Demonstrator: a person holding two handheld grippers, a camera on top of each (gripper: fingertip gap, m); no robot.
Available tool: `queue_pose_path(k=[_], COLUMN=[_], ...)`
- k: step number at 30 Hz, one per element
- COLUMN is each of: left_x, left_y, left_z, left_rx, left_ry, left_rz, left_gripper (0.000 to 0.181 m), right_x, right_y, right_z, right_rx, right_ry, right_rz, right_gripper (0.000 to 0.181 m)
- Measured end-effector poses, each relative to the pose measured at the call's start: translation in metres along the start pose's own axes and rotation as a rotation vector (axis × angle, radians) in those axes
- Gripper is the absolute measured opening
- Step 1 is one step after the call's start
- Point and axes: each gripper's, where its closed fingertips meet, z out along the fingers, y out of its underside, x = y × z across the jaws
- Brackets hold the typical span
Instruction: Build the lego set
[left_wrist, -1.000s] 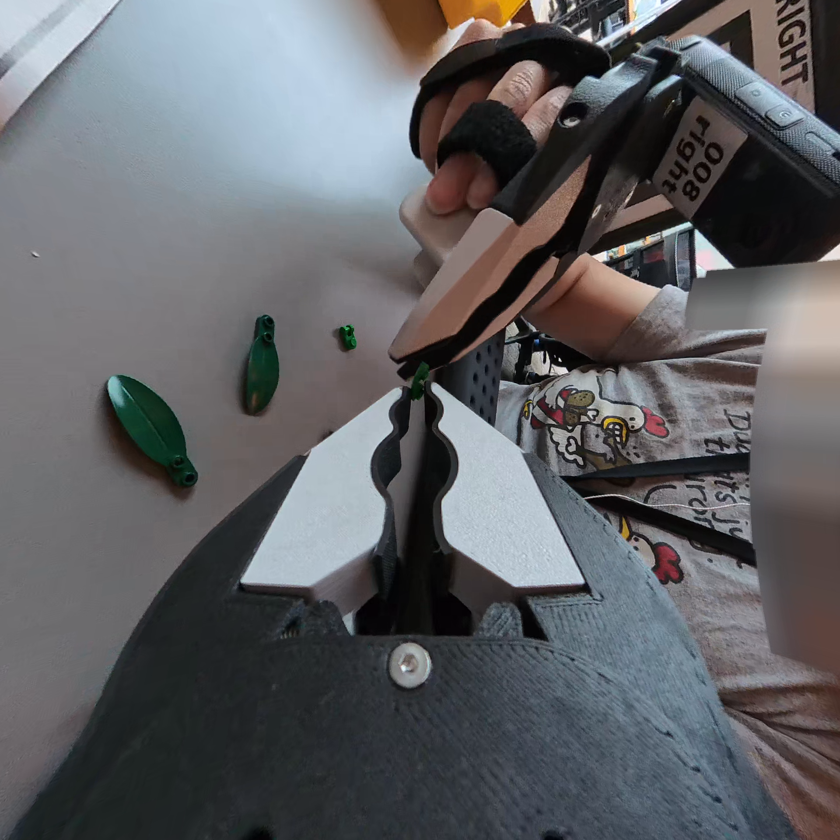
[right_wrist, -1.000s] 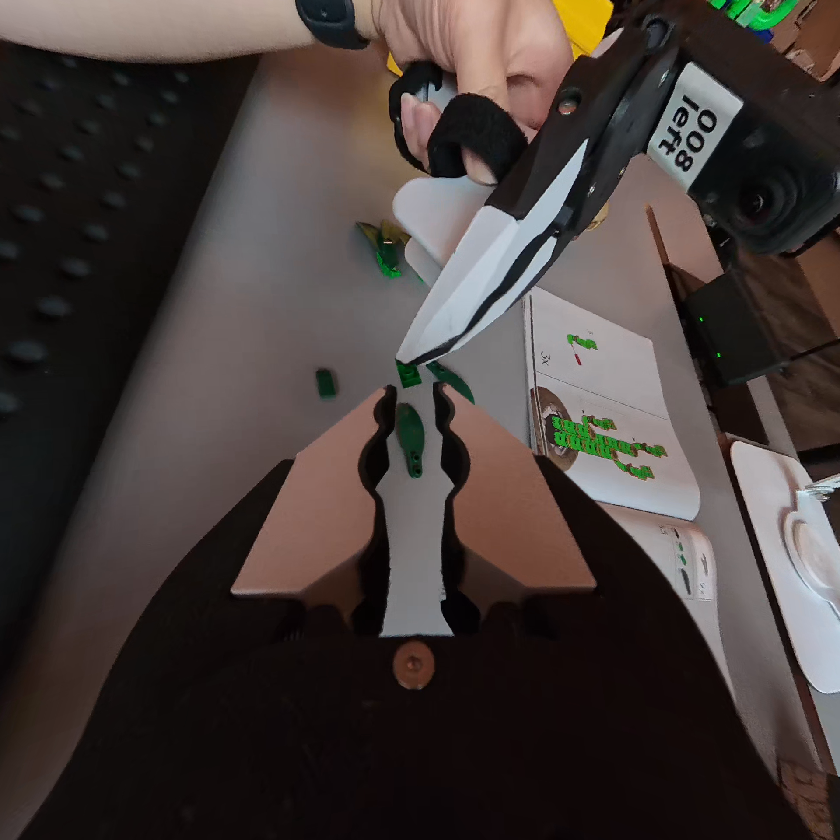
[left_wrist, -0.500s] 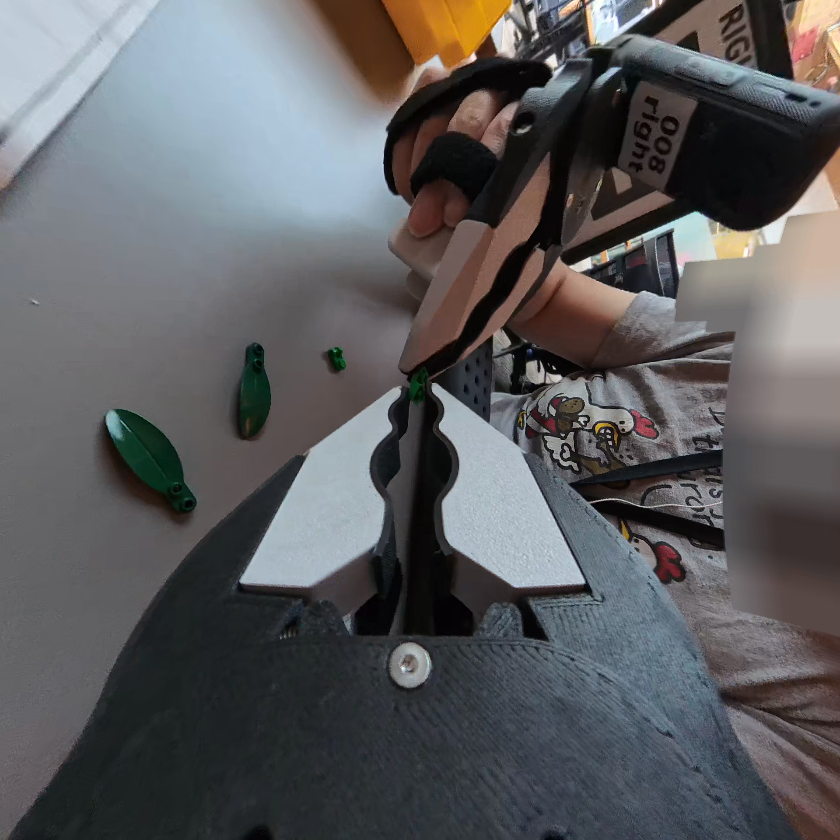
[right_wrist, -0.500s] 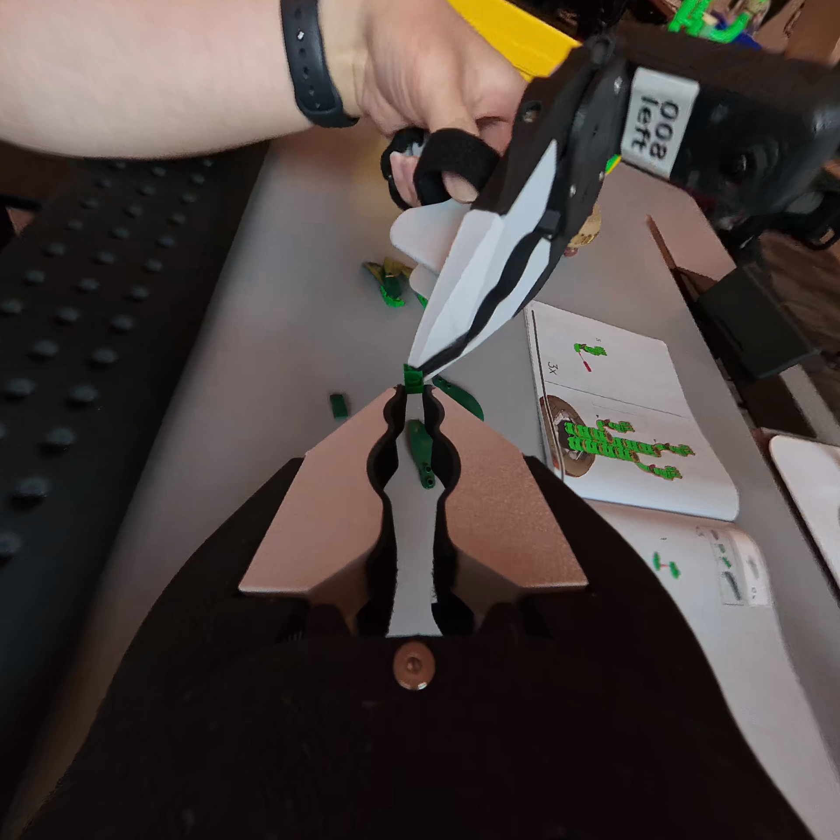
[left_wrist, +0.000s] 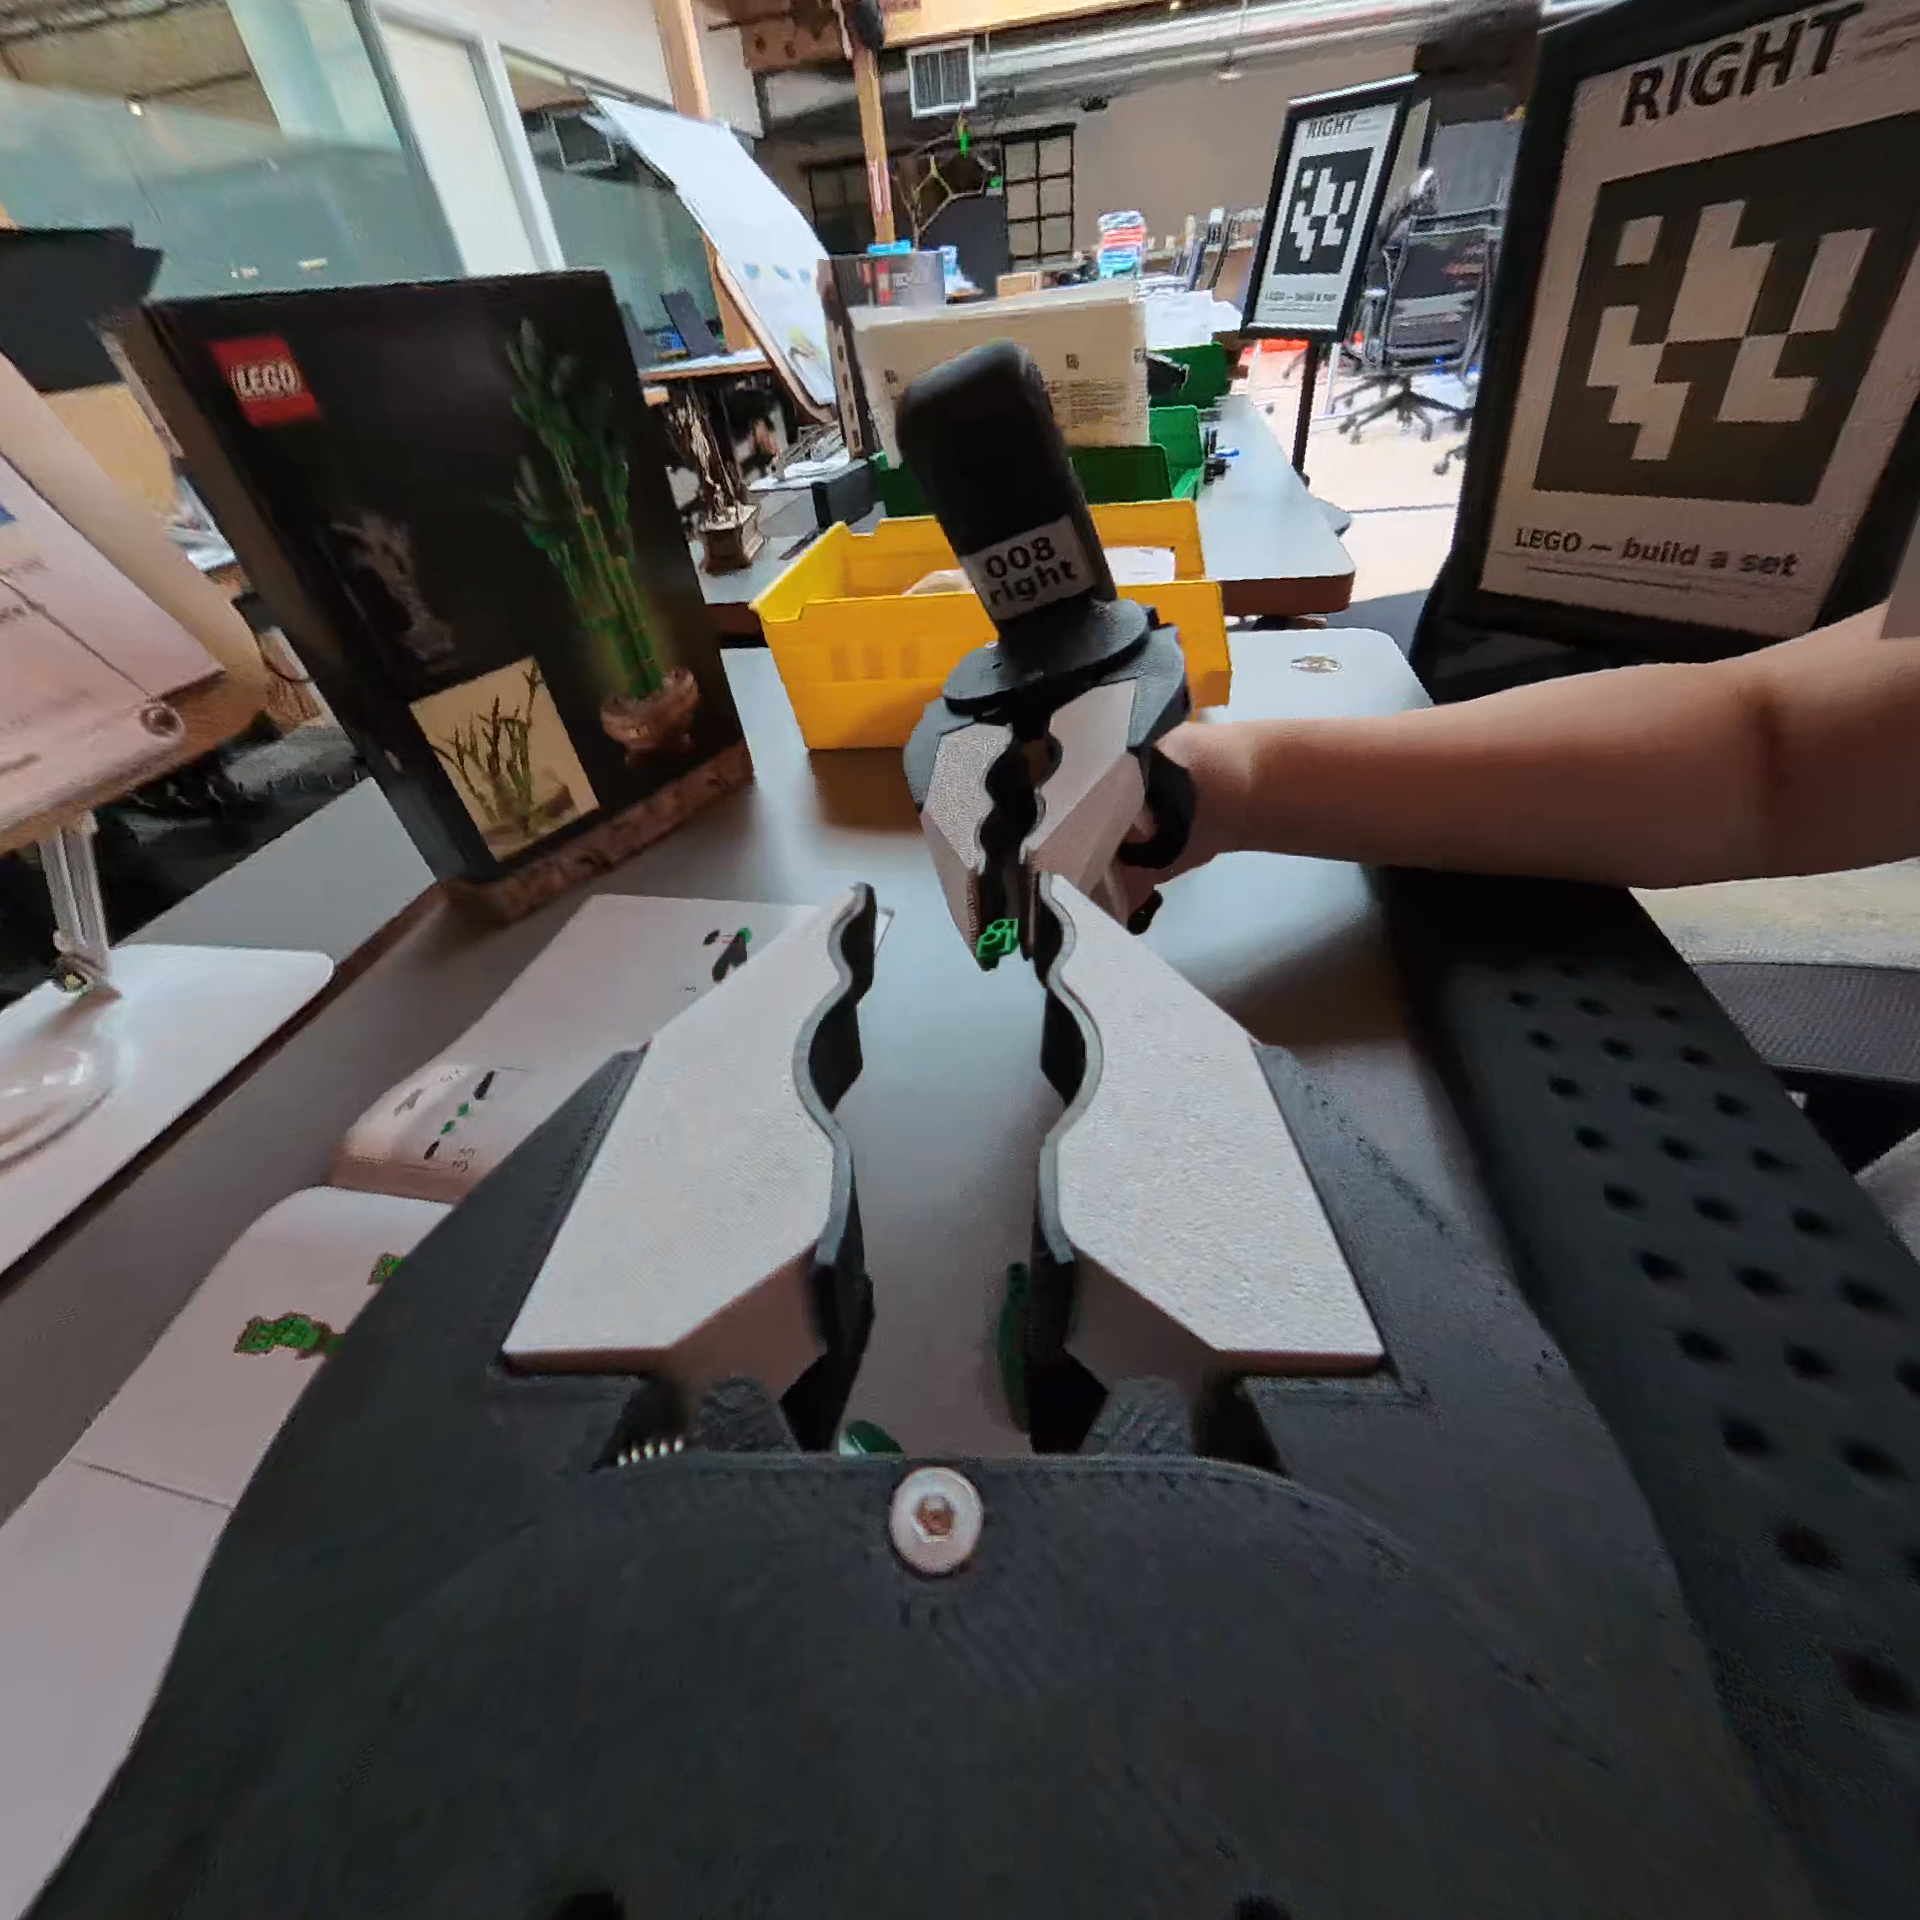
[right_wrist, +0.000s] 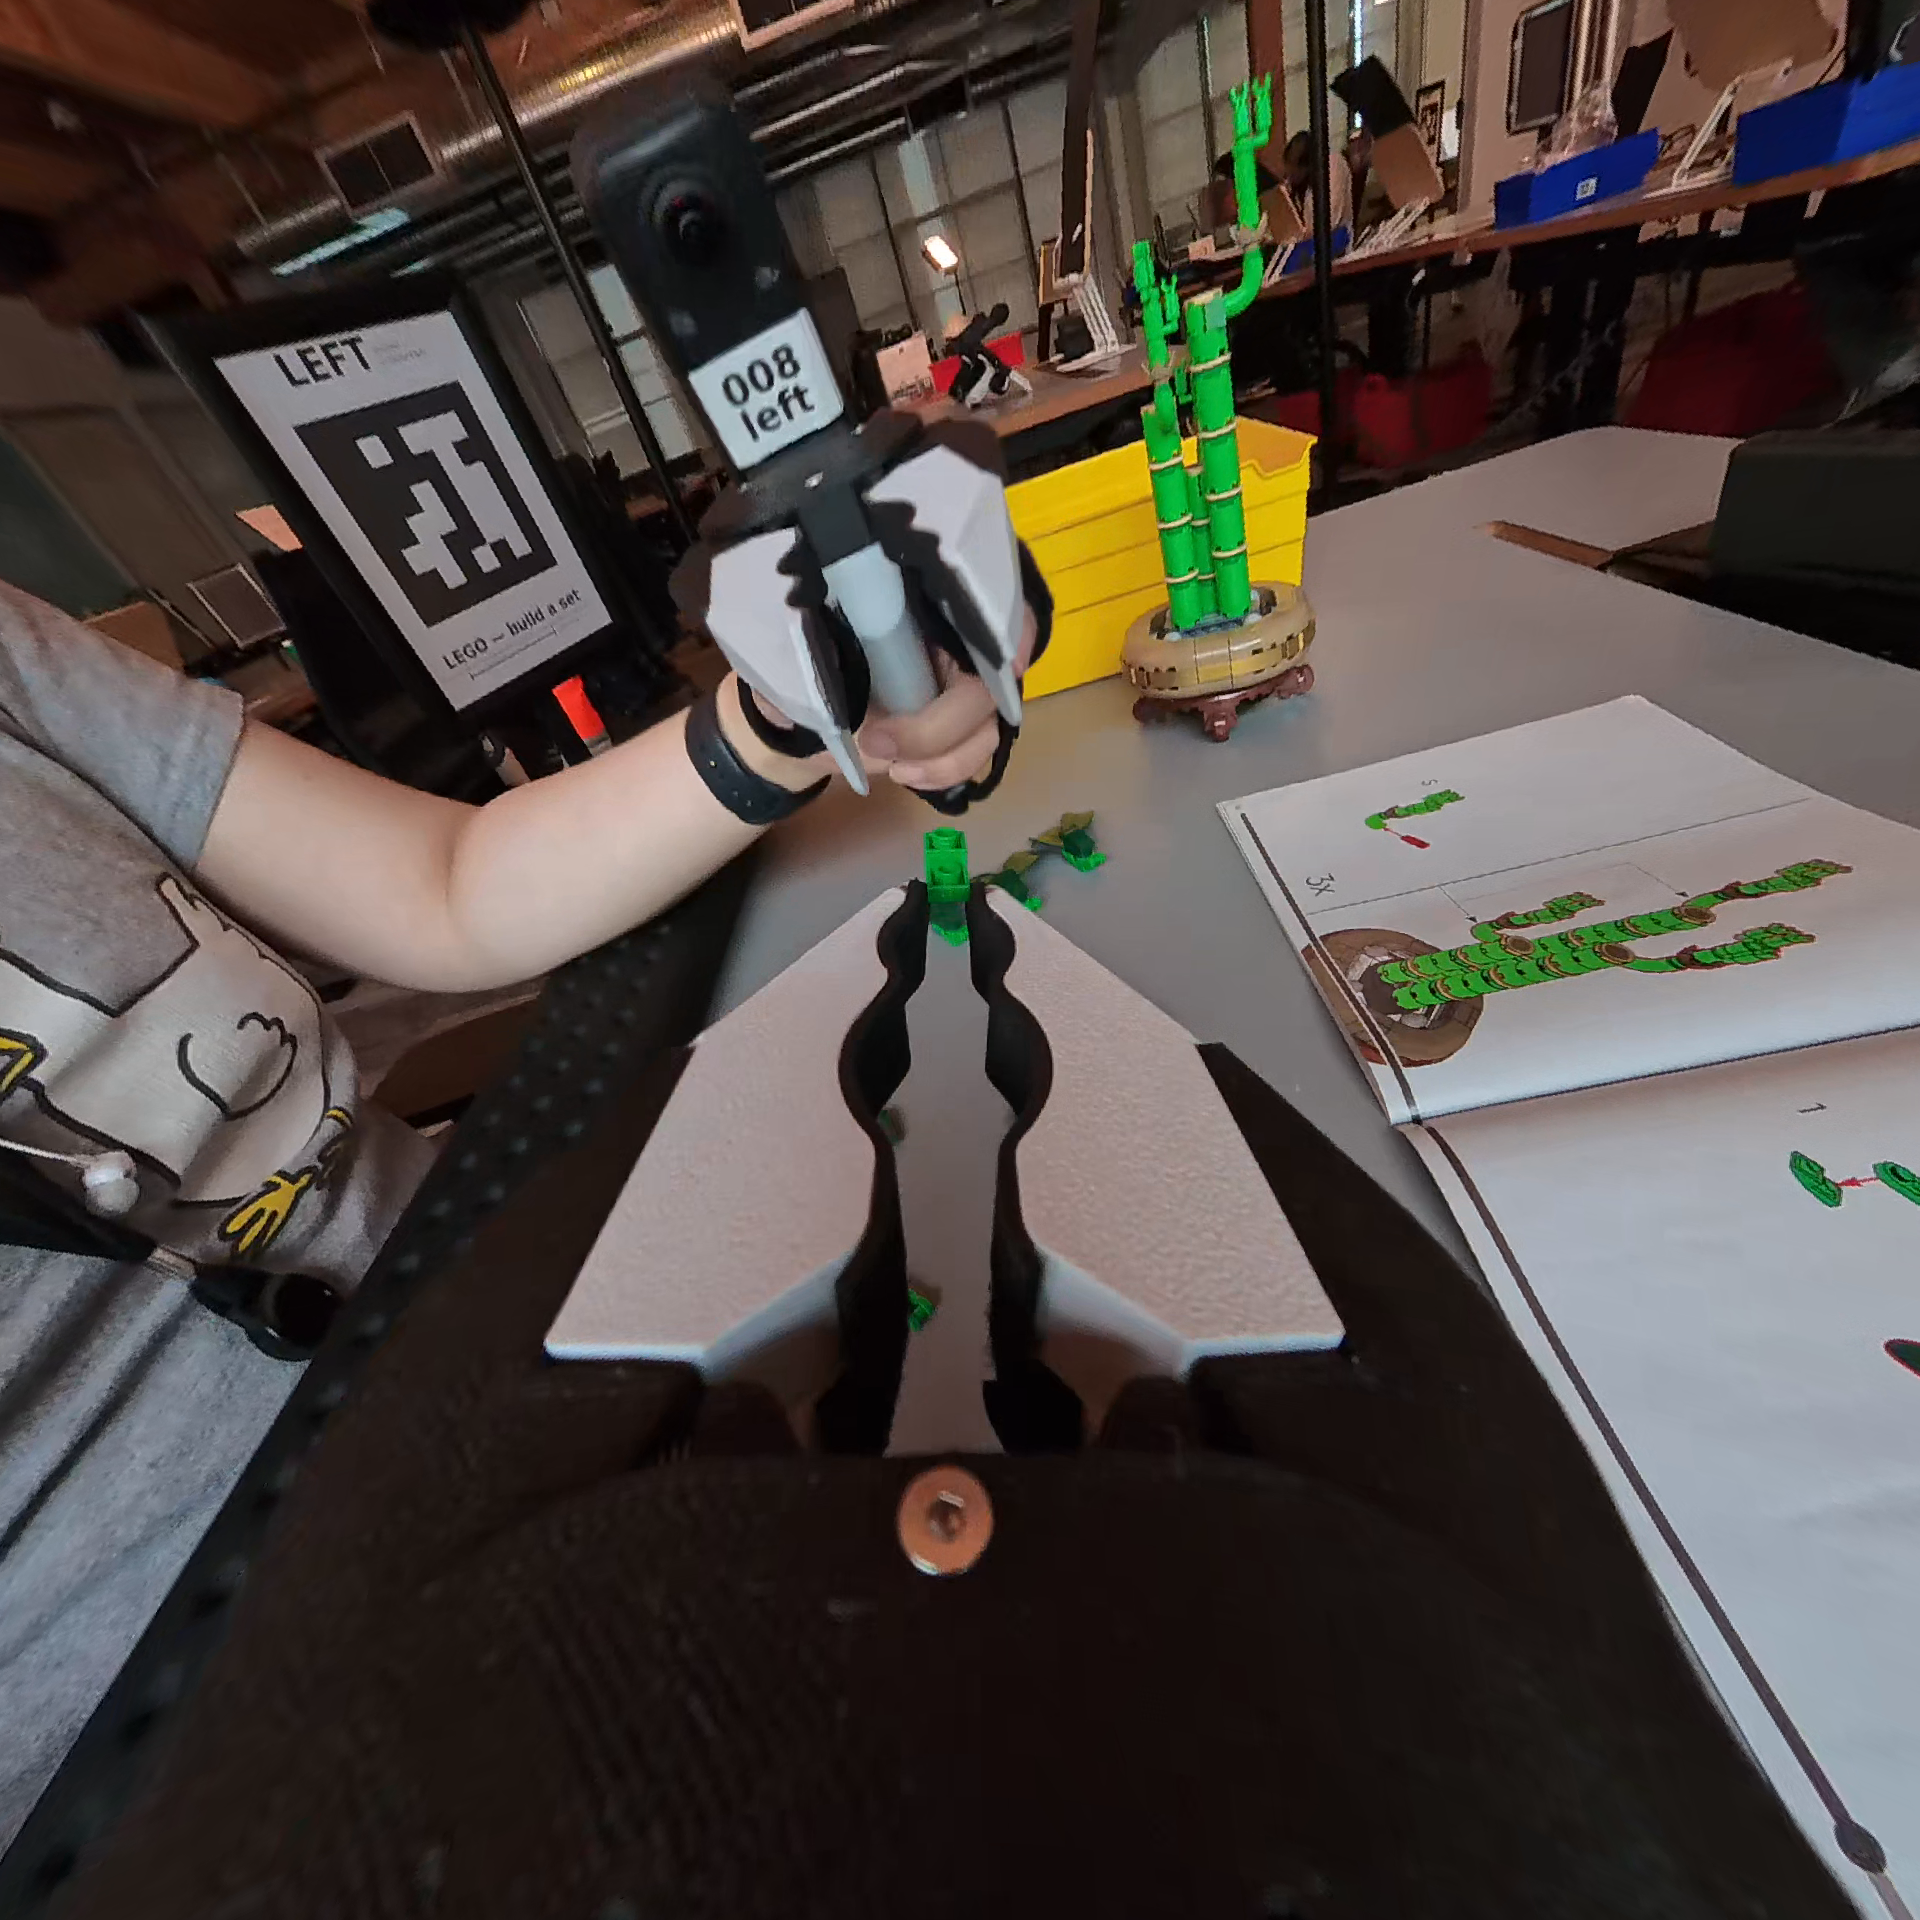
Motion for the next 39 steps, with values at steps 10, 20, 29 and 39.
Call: queue_pose_path(k=[10,20,29,39], left_x=[0.012,0.017,0.016,0.005], left_y=[0.008,0.001,-0.003,-0.011], left_z=[0.015,0.021,0.020,0.003], left_rx=[0.006,0.097,0.128,0.137], left_ry=[0.134,0.172,0.153,0.106], left_rz=[-0.182,-0.216,-0.196,-0.158], left_gripper=[0.019,0.006,0.006,0.005], right_x=[-0.008,-0.014,-0.014,-0.021], right_y=[-0.013,-0.018,-0.022,0.023], right_z=[-0.002,-0.003,-0.002,-0.011], right_rx=[0.067,0.090,0.109,-0.166], right_ry=[-0.015,-0.031,-0.001,-0.051], right_rz=[-0.056,-0.088,-0.131,-0.302], right_gripper=[0.006,0.006,0.006,0.024])
